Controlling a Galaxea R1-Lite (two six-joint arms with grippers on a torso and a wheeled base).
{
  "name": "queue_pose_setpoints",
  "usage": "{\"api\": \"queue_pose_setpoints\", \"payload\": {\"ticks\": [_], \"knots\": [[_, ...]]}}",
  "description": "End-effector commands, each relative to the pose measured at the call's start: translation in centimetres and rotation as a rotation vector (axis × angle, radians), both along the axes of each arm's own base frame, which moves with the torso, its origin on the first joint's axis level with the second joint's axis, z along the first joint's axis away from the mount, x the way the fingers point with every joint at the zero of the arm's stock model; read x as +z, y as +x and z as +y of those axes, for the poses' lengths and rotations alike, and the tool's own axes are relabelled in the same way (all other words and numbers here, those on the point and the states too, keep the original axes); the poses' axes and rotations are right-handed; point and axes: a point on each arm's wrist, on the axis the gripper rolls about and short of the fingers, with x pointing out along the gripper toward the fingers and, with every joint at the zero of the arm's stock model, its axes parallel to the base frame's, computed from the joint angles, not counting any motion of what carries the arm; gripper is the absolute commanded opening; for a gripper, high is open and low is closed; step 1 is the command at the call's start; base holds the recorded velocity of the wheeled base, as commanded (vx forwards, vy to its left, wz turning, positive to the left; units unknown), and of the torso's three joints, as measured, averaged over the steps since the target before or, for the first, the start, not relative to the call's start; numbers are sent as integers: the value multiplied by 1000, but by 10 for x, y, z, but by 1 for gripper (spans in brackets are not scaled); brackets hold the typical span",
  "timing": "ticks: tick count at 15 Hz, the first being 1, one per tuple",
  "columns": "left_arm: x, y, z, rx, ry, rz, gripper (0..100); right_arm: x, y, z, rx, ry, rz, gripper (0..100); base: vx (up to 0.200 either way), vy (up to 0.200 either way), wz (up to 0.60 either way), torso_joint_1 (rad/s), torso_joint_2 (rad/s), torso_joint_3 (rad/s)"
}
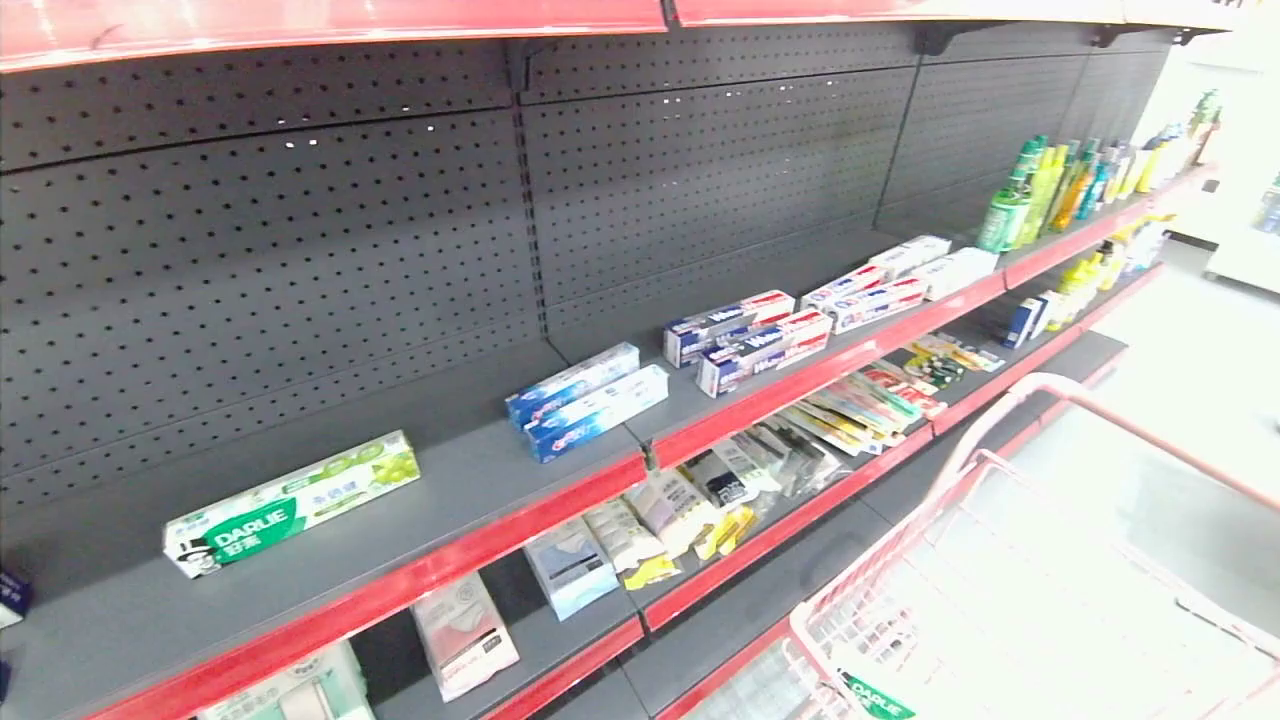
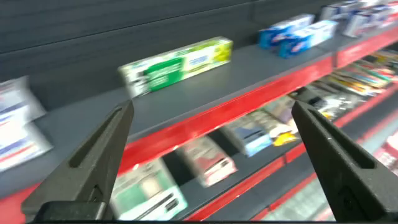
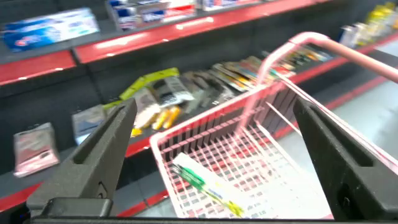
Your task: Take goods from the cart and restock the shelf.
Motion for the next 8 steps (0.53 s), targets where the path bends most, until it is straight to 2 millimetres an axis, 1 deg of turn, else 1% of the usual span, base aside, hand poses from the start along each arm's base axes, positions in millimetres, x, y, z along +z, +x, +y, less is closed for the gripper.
{"api": "queue_pose_setpoints", "payload": {"ticks": [1, 8], "knots": [[0, 0, 0, 0, 0, 0, 100, 0, 0, 0, 0, -1, 0, 100, 0, 0, -600, 7, -7, 7], [0, 0, 0, 0, 0, 0, 100, 0, 0, 0, 0, -1, 1, 100, 0, 0, -600, 7, 4, 3]]}}
